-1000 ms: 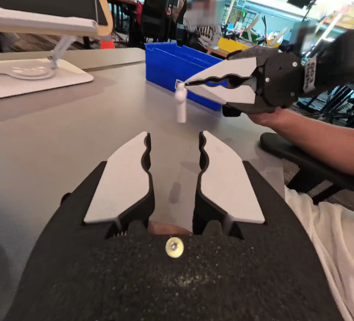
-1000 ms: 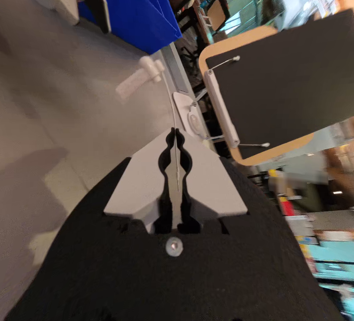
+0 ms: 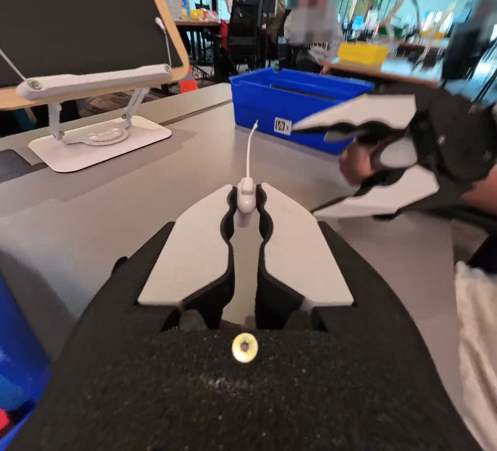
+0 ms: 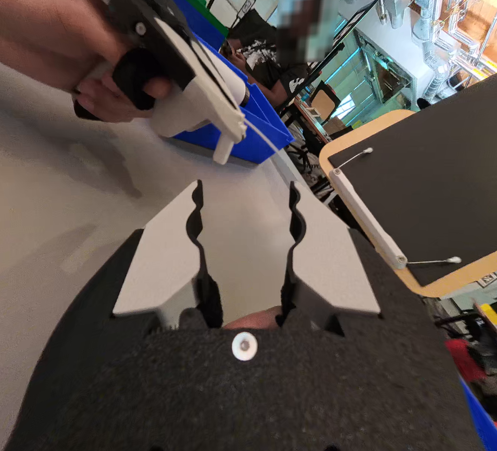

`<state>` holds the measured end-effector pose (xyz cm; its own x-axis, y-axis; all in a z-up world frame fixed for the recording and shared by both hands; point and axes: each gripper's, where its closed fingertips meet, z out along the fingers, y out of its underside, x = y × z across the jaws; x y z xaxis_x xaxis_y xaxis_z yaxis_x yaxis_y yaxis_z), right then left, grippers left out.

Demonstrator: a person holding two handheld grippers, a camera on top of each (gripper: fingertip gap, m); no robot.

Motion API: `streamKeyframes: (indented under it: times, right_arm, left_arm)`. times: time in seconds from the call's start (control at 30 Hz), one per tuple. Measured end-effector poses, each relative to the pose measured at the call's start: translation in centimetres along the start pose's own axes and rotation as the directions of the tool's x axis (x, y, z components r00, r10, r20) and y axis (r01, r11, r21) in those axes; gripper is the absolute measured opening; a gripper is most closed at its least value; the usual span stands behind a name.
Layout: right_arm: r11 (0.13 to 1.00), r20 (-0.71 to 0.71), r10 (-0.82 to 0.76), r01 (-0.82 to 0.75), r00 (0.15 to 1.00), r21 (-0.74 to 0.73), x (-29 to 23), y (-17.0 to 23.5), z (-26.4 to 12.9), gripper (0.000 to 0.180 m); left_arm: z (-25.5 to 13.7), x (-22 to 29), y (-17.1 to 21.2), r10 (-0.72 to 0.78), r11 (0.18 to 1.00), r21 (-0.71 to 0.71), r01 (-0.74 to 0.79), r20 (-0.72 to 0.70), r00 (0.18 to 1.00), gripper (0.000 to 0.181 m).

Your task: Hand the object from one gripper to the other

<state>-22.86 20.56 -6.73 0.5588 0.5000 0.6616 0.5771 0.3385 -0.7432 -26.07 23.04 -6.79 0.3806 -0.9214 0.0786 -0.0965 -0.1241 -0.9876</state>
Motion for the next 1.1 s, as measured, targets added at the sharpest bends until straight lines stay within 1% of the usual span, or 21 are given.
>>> streamKeyframes:
  times: [0.07,0.1,0.17,0.23,0.3,0.37,0.47,0.53,0.6,0.77,0.83,0.9,0.97,1.03,1.1]
  right_arm:
    - [1.0,-0.019,-0.007,0.008,1.0,0.03,-0.8,-0.3,0.6,0.063]
    - [0.999,-0.035,-0.037,0.038,0.999,0.035,-1.2,-0.6,0.8,0.061]
    - [0.992,-0.087,-0.091,0.098,0.992,0.084,-1.2,-2.1,0.7,0.052]
    - [0.985,-0.13,-0.072,0.091,0.989,0.147,-0.7,-3.6,0.4,0.039]
    - [0.982,-0.152,-0.046,0.073,0.987,0.175,-0.2,-4.3,0.1,0.037]
    - [0.971,-0.19,-0.053,0.095,0.98,0.22,0.3,-5.0,-0.6,0.034]
    - [0.966,-0.187,-0.059,0.103,0.981,0.238,0.3,-5.2,-0.8,0.03]
    - [0.962,-0.197,-0.073,0.121,0.978,0.246,0.3,-5.3,-1.0,0.015]
    - [0.961,-0.201,-0.083,0.131,0.976,0.243,0.3,-5.4,-1.0,0.014]
    - [0.978,-0.155,-0.096,0.122,0.983,0.167,0.1,-4.1,-0.3,0.014]
    - [0.984,-0.162,-0.106,0.127,0.981,0.123,0.3,-3.4,0.0,0.014]
    - [0.988,-0.167,-0.125,0.137,0.978,0.065,0.7,-2.4,0.3,0.014]
    - [0.991,-0.166,-0.134,0.137,0.977,0.004,1.1,-1.2,0.6,0.014]
    - [0.985,-0.158,-0.161,0.15,0.974,-0.08,1.4,0.3,0.8,0.014]
    - [0.975,-0.138,-0.195,0.177,0.971,-0.131,1.4,1.2,1.0,0.013]
  left_arm:
    - [-0.4,0.3,-1.5,-0.146,0.984,0.092,0.15,-0.051,0.988,0.013]
    - [-0.6,1.0,-2.5,-0.231,0.958,0.144,0.248,-0.123,0.965,0.013]
    - [-1.2,2.2,-4.1,-0.373,0.878,0.202,0.433,-0.274,0.886,0.013]
    - [-1.6,3.1,-5.1,-0.452,0.8,0.211,0.562,-0.403,0.795,0.013]
    - [-1.9,3.5,-5.6,-0.507,0.728,0.196,0.657,-0.491,0.709,0.013]
    - [-1.8,3.9,-5.6,-0.534,0.695,0.171,0.698,-0.528,0.661,0.013]
    - [-1.5,5.2,-5.3,-0.537,0.696,0.108,0.71,-0.579,0.614,0.013]
    - [-1.1,5.5,-5.0,-0.545,0.701,0.092,0.707,-0.572,0.614,0.013]
    - [-1.0,5.6,-5.1,-0.551,0.691,0.085,0.718,-0.58,0.6,0.013]
    - [-0.6,4.9,-4.0,-0.549,0.724,0.07,0.687,-0.545,0.634,0.013]
    - [-0.5,4.3,-3.5,-0.532,0.745,0.083,0.662,-0.524,0.665,0.015]
    - [-0.3,3.0,-2.9,-0.527,0.766,0.111,0.633,-0.457,0.717,0.028]
    - [-0.1,1.9,-2.0,-0.488,0.821,0.112,0.56,-0.371,0.79,0.034]
    - [0.1,0.8,-0.9,-0.4,0.895,0.1,0.434,-0.25,0.882,0.036]
    - [0.2,-0.3,0.0,-0.271,0.957,0.073,0.281,-0.121,0.955,0.038]
